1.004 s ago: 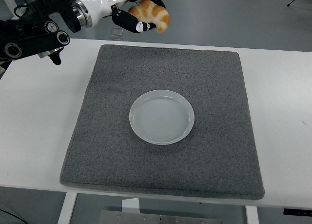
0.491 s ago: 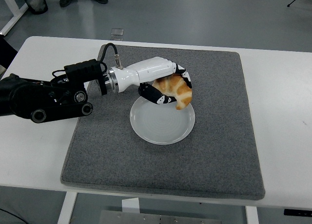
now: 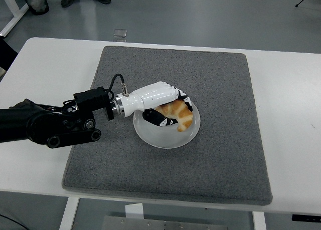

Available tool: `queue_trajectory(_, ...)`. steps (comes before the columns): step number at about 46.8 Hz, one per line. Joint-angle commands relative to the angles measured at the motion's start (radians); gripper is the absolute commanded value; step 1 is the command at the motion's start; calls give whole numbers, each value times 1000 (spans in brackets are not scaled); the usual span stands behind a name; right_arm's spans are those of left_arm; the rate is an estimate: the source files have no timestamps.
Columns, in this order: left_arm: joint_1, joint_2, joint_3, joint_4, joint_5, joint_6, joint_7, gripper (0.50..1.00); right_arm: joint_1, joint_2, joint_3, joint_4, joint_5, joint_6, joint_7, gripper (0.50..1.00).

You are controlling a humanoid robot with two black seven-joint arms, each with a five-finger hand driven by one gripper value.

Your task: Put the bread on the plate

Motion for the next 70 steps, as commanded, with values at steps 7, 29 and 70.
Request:
queue_trajectory(7,25,-22,-1,60,0,5,-2,500,0,0,0,0,0,0,0,952)
queue_trajectory(29,62,-39,-9,90,-3,22,-2,500,1,0,0,0,0,0,0,952)
queue_trajectory(70,111,-12,-18,70,-24,71,0,808,0,0,2,0,0,0,0,952)
